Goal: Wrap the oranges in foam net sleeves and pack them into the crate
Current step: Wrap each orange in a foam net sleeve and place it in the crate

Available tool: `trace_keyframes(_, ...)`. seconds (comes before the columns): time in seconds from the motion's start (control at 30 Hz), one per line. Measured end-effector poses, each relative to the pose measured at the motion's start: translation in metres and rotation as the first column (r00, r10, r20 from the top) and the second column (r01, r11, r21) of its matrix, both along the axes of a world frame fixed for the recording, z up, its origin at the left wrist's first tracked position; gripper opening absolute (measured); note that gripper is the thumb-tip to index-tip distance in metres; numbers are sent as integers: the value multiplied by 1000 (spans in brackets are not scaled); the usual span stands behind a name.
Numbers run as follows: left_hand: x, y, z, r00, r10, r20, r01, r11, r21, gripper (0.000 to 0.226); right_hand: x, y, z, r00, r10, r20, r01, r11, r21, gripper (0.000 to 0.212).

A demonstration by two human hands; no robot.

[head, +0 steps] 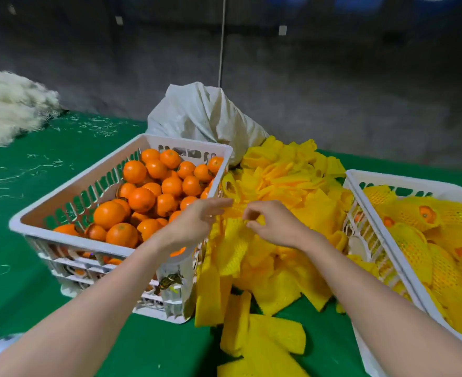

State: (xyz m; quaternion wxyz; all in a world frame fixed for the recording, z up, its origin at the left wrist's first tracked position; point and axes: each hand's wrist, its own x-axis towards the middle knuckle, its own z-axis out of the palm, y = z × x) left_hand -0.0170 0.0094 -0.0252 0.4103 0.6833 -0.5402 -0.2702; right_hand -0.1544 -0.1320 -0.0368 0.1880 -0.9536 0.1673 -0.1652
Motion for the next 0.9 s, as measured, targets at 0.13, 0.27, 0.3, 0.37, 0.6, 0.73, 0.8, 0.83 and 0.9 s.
trace_keyframes(0.13,1,-8,-1,990,-117,-73,106,985,-137,37,2,3,35,973,-63,223,10,972,234,14)
trace_keyframes(0.27,18,-7,8,869,-12,-495,-126,961,-245,22,22,20,42,939,-113,325,-69,863,501,22)
trace_keyframes(0.3,24,-5,12,750,-60,-659,-161,949,-270,31,31,27,39,921,-154,358,-90,810,579,19)
trace_keyframes(0.37,42,-1,20,489,-148,-860,-257,917,-304,42,57,39,32,869,-306,390,-125,626,770,16)
trace_keyframes(0.6,117,15,6,761,220,-610,-498,801,-331,34,160,87,28,888,-408,214,-237,-5,972,16)
trace_keyframes(0.73,176,29,-17,873,379,-308,-443,880,-172,18,198,96,7,863,-502,54,-112,-86,990,17)
trace_keyframes(0.8,200,34,-32,952,291,92,-301,944,134,5,205,92,-7,826,-564,12,-55,-59,997,18)
trace_keyframes(0.83,207,36,-40,937,122,326,-235,913,333,3,204,92,-11,827,-562,-7,-47,-81,996,20)
trace_keyframes(0.9,205,39,-50,785,-276,554,-180,755,631,13,202,91,-16,834,-551,-32,-84,-183,980,32)
